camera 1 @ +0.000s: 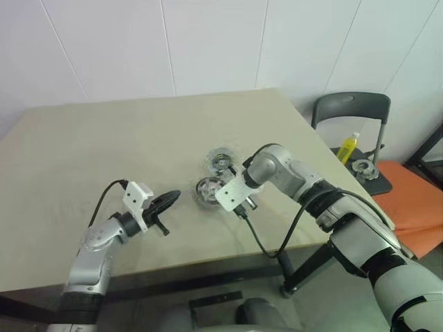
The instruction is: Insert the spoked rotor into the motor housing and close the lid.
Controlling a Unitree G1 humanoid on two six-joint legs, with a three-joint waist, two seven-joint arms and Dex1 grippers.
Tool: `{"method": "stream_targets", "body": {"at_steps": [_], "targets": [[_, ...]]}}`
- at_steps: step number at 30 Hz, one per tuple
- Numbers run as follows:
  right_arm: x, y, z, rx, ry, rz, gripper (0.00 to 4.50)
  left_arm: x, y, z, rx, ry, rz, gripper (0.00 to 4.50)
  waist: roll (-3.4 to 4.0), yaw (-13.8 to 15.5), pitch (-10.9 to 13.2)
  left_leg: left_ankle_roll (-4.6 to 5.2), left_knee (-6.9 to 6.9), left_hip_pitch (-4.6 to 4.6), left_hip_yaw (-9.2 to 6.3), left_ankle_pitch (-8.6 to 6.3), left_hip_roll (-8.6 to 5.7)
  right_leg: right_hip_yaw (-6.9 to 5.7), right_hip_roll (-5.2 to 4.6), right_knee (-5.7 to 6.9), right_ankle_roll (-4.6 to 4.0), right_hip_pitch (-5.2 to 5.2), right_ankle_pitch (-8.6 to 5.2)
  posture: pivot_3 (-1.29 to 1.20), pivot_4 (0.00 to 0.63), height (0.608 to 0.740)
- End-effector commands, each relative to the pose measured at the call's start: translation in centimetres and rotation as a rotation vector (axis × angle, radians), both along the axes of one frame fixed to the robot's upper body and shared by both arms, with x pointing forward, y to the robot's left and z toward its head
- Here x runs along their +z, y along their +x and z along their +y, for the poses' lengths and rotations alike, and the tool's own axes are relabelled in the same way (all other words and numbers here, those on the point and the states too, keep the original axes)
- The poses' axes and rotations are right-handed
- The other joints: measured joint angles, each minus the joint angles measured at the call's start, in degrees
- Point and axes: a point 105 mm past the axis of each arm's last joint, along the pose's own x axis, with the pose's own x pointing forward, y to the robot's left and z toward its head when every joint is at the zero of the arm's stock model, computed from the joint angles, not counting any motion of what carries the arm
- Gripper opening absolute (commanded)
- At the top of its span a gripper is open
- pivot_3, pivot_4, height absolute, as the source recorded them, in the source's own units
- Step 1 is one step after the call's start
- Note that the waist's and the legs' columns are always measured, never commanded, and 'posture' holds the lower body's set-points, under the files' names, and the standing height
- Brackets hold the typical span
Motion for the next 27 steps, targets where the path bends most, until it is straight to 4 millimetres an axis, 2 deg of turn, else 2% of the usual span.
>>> {"method": "stream_targets", "body": {"at_steps": [1, 4, 13, 22, 27], "targets": [[0.9, 0.3, 0.7, -0.042, 0.075, 0.008, 0.12, 1.0, 0.5, 0.0, 0.002, 0.007, -0.049, 0.00, 0.00, 0.0, 0.0, 0.00, 0.01, 0.01, 0.00, 0.00, 0.00, 0.01, 0.00, 0.04, -0.01, -0.02, 0.00, 0.00, 0.000, 0.740], [1.5, -0.9, 2.0, -0.091, 0.189, 0.131, 0.12, 0.8, 0.6, 0.0, 0.001, 0.016, -0.048, 0.00, 0.00, 0.1, 0.0, 0.00, 0.01, -0.01, -0.03, 0.00, 0.00, 0.02, 0.03, 0.09, -0.02, -0.04, 0.00, 0.00, 0.000, 0.740], [3.5, -2.8, 1.3, -0.278, 0.249, 0.357, 0.12, 0.2, 0.6, -0.2, -0.001, 0.020, -0.039, 0.00, 0.03, 0.3, 0.0, 0.00, -0.10, -0.38, -0.02, 0.00, 0.00, 0.00, 0.03, 0.17, 0.15, -0.46, 0.07, 0.00, 0.000, 0.740], [1.2, -2.9, 3.0, -0.581, 0.324, 0.550, 0.12, 1.2, 0.3, -0.3, -0.028, 0.015, -0.082, 0.00, 0.02, 0.2, 0.0, 0.00, -0.01, -0.35, -0.02, 0.00, -0.01, -0.01, 0.03, 0.22, -0.02, -0.46, -0.02, 0.00, 0.000, 0.740], [0.2, -2.9, 4.3, -0.656, 0.351, 0.631, 0.12, 1.4, 0.1, -0.2, -0.036, 0.019, -0.091, 0.00, -0.03, 0.1, 0.0, 0.00, -0.03, -0.36, -0.01, 0.00, -0.01, -0.01, 0.04, 0.22, 0.00, -0.46, -0.01, 0.00, 0.000, 0.740]]}}
